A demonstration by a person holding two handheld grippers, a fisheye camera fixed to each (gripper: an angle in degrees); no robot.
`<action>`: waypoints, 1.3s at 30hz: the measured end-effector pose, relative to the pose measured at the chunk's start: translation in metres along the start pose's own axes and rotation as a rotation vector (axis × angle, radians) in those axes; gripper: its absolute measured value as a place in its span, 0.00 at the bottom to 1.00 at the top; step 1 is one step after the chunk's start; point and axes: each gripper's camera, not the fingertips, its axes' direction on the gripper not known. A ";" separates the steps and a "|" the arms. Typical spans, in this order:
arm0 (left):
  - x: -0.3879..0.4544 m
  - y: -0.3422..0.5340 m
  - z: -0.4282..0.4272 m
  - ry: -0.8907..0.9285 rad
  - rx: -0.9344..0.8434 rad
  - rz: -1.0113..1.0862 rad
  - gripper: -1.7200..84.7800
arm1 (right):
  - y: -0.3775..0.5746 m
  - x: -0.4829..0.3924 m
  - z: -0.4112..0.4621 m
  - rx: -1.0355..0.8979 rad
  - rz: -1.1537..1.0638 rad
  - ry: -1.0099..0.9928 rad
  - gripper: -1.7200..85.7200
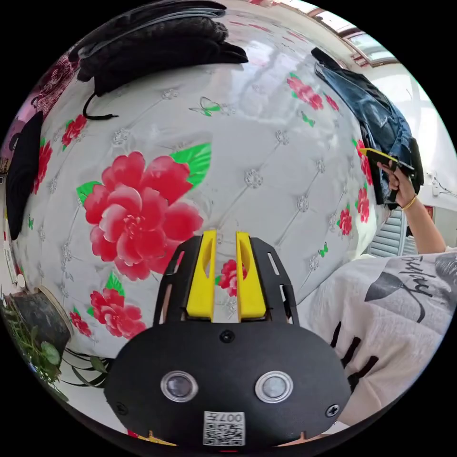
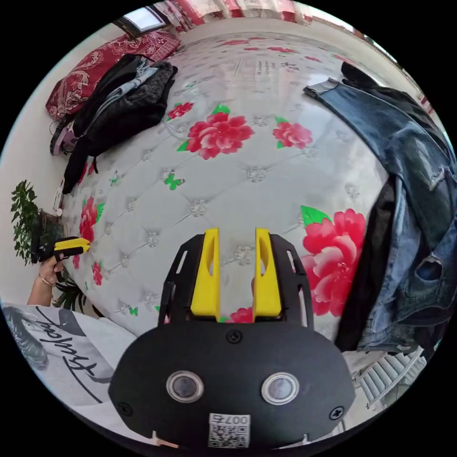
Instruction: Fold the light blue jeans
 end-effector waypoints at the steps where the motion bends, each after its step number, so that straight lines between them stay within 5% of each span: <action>1: 0.020 0.008 0.008 -0.024 -0.024 0.012 0.10 | 0.019 0.032 -0.031 0.060 0.065 0.128 0.12; 5: 0.057 0.012 0.042 0.076 -0.106 -0.011 0.11 | 0.078 0.117 -0.183 0.463 0.370 0.656 0.14; 8: 0.079 0.011 0.044 -0.115 -0.110 0.039 0.09 | 0.105 0.165 -0.258 0.595 0.477 0.773 0.16; 12: 0.097 0.013 0.043 -0.190 -0.118 0.103 0.09 | 0.116 0.236 -0.275 0.466 0.558 0.637 0.15; 14: 0.100 0.017 0.040 -0.204 -0.105 0.103 0.08 | 0.119 0.284 -0.247 0.249 0.588 0.410 0.12; 18: 0.096 0.018 0.032 -0.189 -0.111 0.025 0.04 | 0.146 0.276 -0.246 0.379 0.601 0.259 0.07; 23: 0.111 0.044 0.019 0.219 0.045 -0.037 0.01 | 0.170 0.187 -0.239 0.573 0.438 -0.117 0.03; 27: 0.135 0.073 0.004 0.332 0.184 -0.044 0.03 | 0.173 0.090 -0.229 0.519 0.246 -0.174 0.03; 30: 0.142 0.092 -0.021 0.390 0.268 -0.046 0.05 | 0.183 0.006 -0.234 0.514 0.017 -0.406 0.03; 36: 0.102 0.142 -0.096 0.404 0.528 -0.197 0.04 | 0.213 -0.221 -0.219 0.187 -0.685 -0.745 0.04; 39: 0.068 0.173 -0.128 0.265 0.586 -0.357 0.02 | 0.232 -0.311 -0.194 -0.072 -0.946 -0.865 0.06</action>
